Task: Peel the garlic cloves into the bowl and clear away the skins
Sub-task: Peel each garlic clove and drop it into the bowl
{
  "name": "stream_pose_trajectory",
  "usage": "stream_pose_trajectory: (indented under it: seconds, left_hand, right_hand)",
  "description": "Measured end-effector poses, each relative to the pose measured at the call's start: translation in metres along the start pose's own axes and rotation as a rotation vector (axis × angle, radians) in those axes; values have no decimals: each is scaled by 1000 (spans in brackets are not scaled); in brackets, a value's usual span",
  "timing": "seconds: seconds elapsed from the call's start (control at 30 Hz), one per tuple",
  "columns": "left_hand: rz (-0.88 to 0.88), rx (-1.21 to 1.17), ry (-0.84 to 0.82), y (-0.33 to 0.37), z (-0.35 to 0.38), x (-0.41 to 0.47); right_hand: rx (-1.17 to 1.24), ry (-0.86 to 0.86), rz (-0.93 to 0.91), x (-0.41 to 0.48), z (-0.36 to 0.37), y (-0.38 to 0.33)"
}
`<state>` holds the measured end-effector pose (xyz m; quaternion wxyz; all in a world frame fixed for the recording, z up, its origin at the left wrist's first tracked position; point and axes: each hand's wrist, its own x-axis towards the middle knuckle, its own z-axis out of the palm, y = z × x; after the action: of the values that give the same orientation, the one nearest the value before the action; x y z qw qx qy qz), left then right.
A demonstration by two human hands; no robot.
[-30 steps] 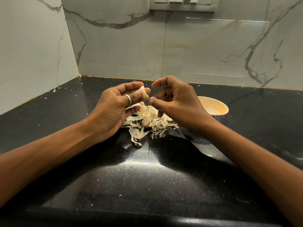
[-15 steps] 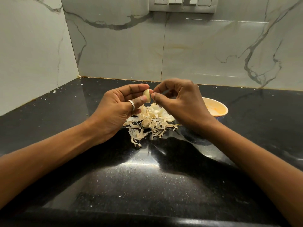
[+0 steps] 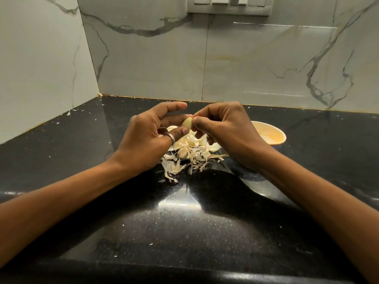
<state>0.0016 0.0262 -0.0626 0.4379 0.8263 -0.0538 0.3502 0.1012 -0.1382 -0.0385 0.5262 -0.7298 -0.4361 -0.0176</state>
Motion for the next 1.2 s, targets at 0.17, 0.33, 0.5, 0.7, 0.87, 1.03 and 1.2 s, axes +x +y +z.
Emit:
stream_pose_trajectory:
  seconds: [0.17, 0.33, 0.5, 0.7, 0.87, 1.03, 1.2]
  left_hand:
    - [23, 9, -4, 1, 0, 0]
    - [-38, -116, -12, 0, 1, 2]
    - [-103, -275, -11, 1, 2, 4]
    - [-135, -283, 3, -2, -1, 6]
    - [-147, -276, 11, -1, -1, 6]
    - [-159, -296, 16, -1, -2, 7]
    - [-174, -317, 29, -1, -1, 7]
  right_hand:
    - [83, -19, 22, -1, 0, 0]
    - [172, -23, 68, 0, 2, 0]
    - [258, -29, 106, 0, 1, -3]
    - [277, 17, 123, 0, 0, -6]
    - [199, 48, 91, 0, -2, -4]
    - [73, 43, 49, 1, -3, -2]
    - [-48, 84, 10, 2, -2, 1]
